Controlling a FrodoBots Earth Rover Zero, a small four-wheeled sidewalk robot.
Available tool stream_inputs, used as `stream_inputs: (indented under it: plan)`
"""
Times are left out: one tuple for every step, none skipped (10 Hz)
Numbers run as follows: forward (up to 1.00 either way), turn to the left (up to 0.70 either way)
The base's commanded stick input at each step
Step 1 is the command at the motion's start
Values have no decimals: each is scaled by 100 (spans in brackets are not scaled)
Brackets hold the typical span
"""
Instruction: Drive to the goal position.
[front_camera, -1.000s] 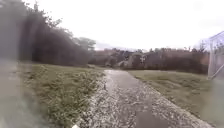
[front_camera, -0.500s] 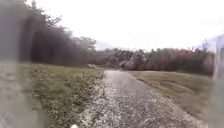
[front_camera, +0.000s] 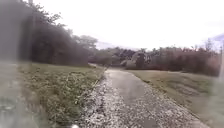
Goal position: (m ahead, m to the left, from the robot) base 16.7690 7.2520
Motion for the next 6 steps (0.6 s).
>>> stream_inputs:
  plan:
    - [100,0]
    - [100,0]
    - [100,0]
    - [100,0]
    - [100,0]
    - [100,0]
